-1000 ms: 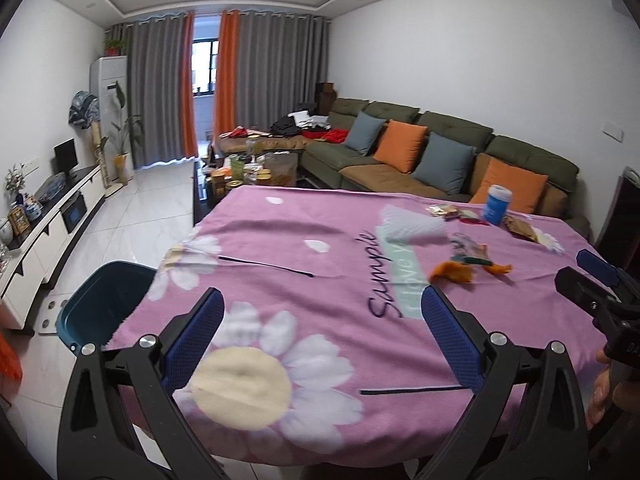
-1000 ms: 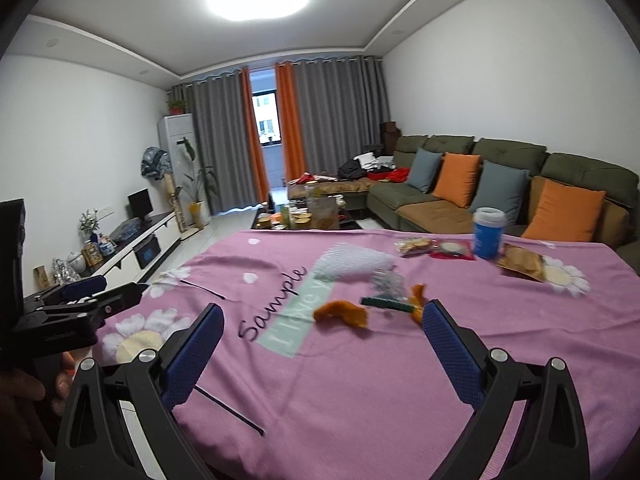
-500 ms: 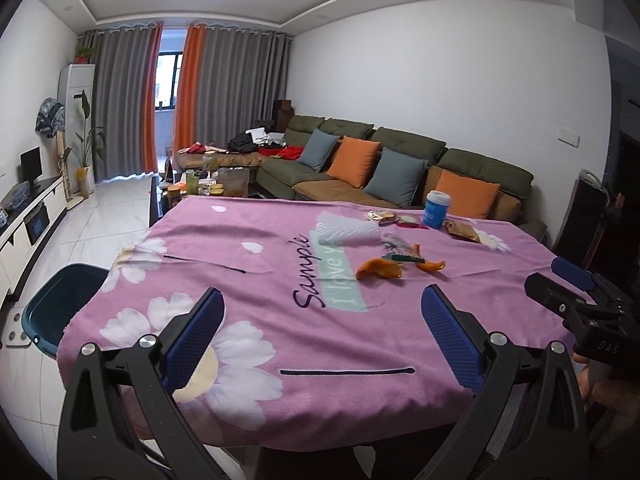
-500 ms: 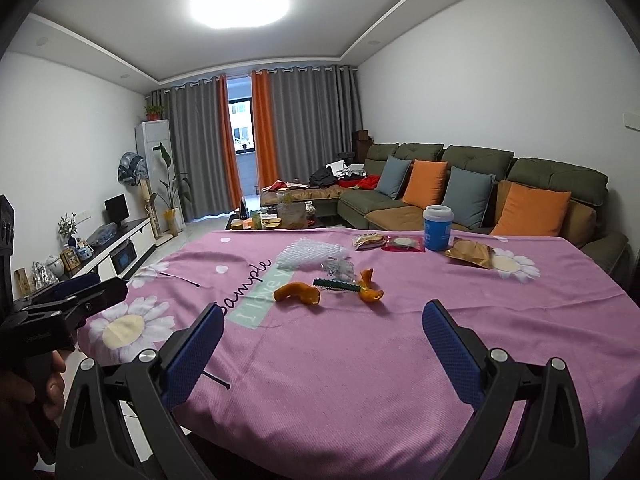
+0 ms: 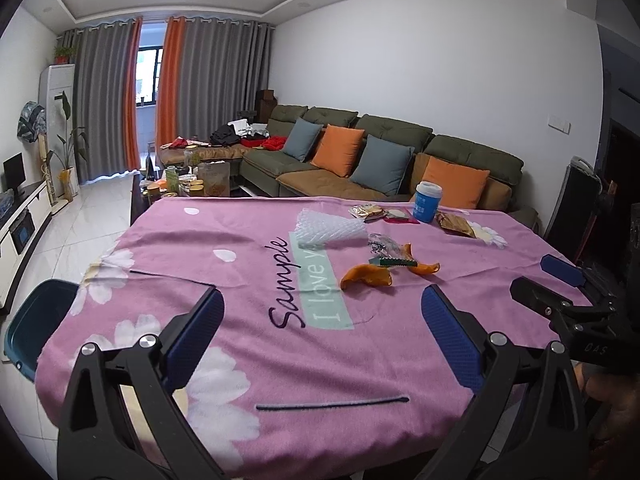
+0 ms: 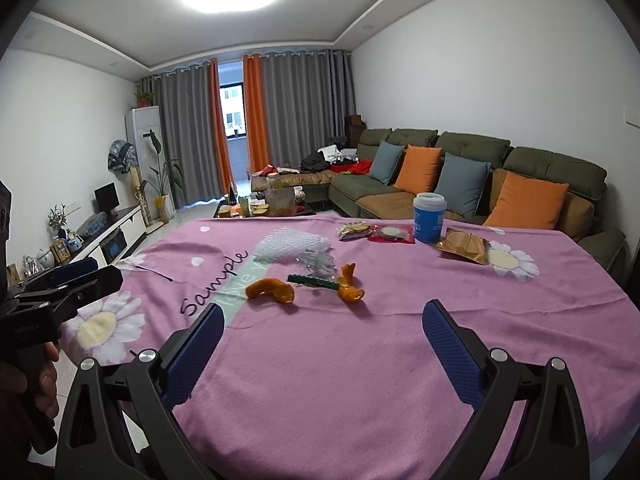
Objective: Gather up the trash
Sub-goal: 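Move both tools back over the table toward the orange peels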
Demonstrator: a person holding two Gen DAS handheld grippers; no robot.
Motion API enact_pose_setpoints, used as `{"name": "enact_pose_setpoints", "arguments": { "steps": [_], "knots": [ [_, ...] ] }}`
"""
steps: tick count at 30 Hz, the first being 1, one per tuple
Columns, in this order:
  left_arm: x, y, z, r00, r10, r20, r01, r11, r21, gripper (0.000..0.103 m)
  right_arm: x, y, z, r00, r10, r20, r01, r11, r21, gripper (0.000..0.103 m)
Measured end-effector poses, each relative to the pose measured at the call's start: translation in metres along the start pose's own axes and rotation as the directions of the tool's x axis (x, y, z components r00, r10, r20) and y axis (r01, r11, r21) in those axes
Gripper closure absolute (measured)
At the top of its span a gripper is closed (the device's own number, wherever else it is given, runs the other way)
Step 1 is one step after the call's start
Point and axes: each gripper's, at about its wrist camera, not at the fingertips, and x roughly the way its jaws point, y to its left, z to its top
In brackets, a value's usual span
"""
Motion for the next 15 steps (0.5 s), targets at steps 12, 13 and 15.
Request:
{"name": "enact_pose_setpoints", "arguments": {
  "steps": [12,13,15],
  "knots": [
    [0.097,-0.008,0.021,0.993,-0.035,-0.115,0.038,0.999,0.019,0.006,0.088,-0.026,0.018,0.988,-0.01,-0.153,0.01,1.0,-0.001,0.013],
    [0.105,-0.009,0.022,0.992,-0.039,-0.123,0.041,0.999,0.018,0.006,0.094,-0.027,0.019,0.986,-0.007,-0.166,0.007,1.0,0.001,0.013],
    [0.12,-0.009,0.025,0.988,-0.047,-0.145,0.05,0.999,0.015,0.006,0.108,-0.029,0.02,0.981,-0.004,-0.196,0.004,1.0,-0.002,0.016]
  ]
}}
